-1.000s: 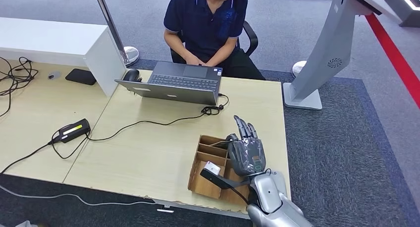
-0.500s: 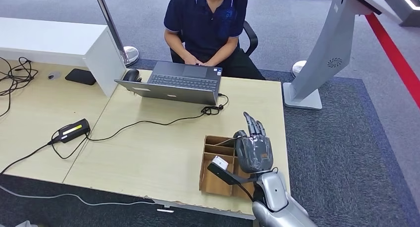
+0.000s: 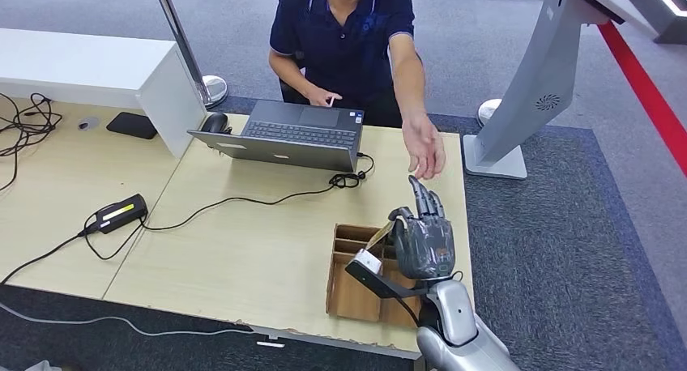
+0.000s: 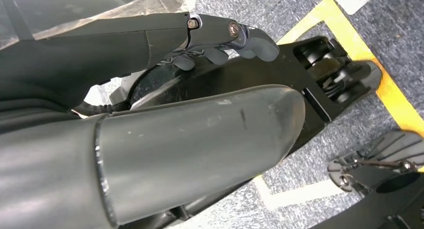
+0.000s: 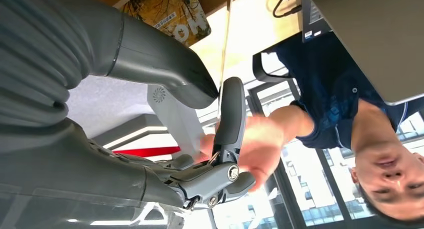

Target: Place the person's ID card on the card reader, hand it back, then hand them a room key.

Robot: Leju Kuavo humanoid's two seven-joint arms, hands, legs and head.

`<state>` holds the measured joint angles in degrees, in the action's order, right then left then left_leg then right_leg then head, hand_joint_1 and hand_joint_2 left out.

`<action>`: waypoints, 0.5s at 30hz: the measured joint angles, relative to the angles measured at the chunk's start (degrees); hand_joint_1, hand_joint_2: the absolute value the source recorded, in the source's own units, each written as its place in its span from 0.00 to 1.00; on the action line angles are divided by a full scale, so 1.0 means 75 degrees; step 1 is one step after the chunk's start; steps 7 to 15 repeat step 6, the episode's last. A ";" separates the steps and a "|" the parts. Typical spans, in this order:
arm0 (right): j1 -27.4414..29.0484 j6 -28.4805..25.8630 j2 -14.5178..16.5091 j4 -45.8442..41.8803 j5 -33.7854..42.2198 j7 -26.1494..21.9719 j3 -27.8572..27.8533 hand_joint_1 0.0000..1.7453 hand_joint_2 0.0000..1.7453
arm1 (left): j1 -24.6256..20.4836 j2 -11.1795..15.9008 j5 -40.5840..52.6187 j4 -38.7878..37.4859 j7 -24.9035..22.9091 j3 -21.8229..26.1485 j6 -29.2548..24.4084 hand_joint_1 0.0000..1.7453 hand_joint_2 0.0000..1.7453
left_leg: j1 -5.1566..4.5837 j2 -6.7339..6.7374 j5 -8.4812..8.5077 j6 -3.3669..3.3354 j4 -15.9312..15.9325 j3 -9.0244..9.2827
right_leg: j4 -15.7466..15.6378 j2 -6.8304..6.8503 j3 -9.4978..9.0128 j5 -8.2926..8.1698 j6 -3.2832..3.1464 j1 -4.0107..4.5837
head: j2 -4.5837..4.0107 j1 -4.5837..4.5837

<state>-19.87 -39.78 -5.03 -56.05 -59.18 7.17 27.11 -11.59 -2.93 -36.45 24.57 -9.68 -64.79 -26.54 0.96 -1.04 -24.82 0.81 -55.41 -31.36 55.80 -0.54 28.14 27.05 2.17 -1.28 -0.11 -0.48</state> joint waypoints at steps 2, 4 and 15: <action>0.0056 0.0000 0.0004 -0.0064 -0.0048 0.0000 -0.0039 1.00 1.00 | 0.0048 0.0034 0.0024 0.0000 0.0066 0.0006 -0.0088 0.00 0.00 | 0.0000 0.0000 0.0000 0.0000 0.0000 -0.0001 | 0.0000 0.0000 0.0001 0.0000 0.0000 0.0000 | 0.0000 0.0001; 0.0083 0.0000 0.0007 -0.0112 -0.0072 0.0000 -0.0060 1.00 1.00 | 0.0067 0.0047 0.0036 0.0000 0.0123 0.0011 -0.0115 0.00 0.00 | 0.0000 -0.0001 0.0000 0.0000 0.0000 -0.0003 | 0.0000 0.0001 0.0002 0.0001 0.0000 0.0000 | 0.0000 0.0001; 0.0089 0.0000 0.0007 -0.0140 -0.0080 0.0000 -0.0071 1.00 1.00 | 0.0068 0.0047 0.0036 0.0000 0.0130 0.0014 -0.0116 0.00 0.00 | 0.0000 -0.0002 0.0000 0.0000 0.0000 -0.0003 | 0.0000 0.0001 0.0002 0.0001 0.0001 0.0000 | 0.0000 0.0001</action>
